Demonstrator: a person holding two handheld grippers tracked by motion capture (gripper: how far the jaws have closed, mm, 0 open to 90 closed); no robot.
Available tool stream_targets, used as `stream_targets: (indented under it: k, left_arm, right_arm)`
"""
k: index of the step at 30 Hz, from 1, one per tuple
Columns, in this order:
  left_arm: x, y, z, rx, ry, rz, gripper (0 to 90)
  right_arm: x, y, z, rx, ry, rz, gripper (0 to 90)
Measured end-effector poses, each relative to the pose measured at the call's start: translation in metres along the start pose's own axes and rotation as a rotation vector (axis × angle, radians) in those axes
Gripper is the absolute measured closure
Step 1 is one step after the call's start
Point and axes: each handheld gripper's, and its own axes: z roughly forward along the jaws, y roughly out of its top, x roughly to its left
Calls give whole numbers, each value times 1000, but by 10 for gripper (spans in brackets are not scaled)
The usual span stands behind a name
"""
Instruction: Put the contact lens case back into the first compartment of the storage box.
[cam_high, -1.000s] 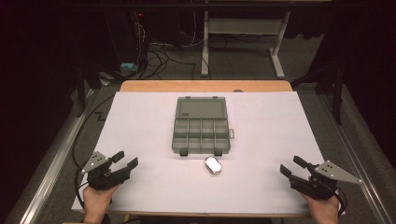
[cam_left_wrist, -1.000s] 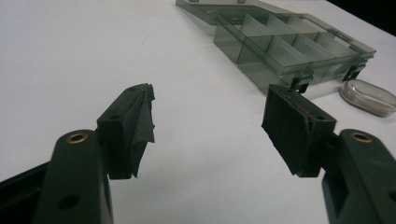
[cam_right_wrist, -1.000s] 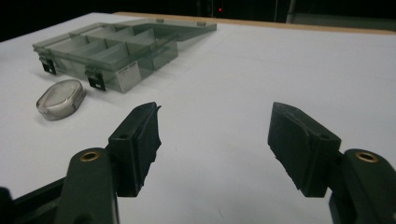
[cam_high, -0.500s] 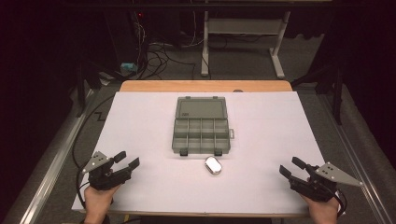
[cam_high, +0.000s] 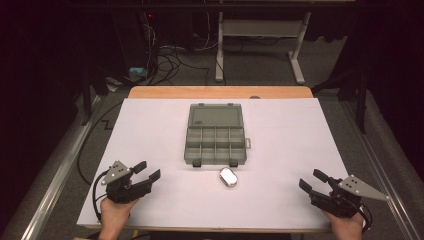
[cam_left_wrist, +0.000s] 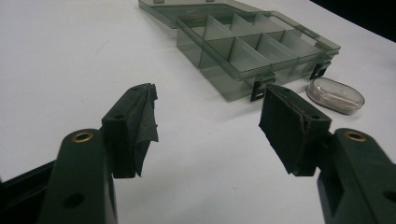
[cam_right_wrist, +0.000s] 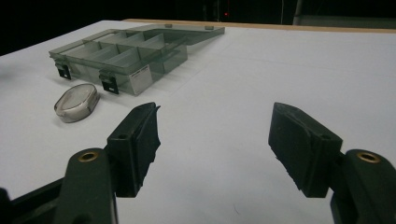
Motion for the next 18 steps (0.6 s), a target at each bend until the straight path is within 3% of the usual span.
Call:
stream_targets:
  k: [3,10,15,18]
  left_arm:
    - [-4,-1,5,17,22,32,364]
    - [-11,-1,14,35,2,55,367]
    - [-16,1,19,28,-42,28,373]
    - [-20,2,23,34,-50,39,381]
  right_arm:
    - [0,0,1,6,-2,-11,335]
    - [0,0,4,19,3,-26,333]
    - [1,0,4,17,2,-32,334]
    - [1,0,5,20,3,-41,337]
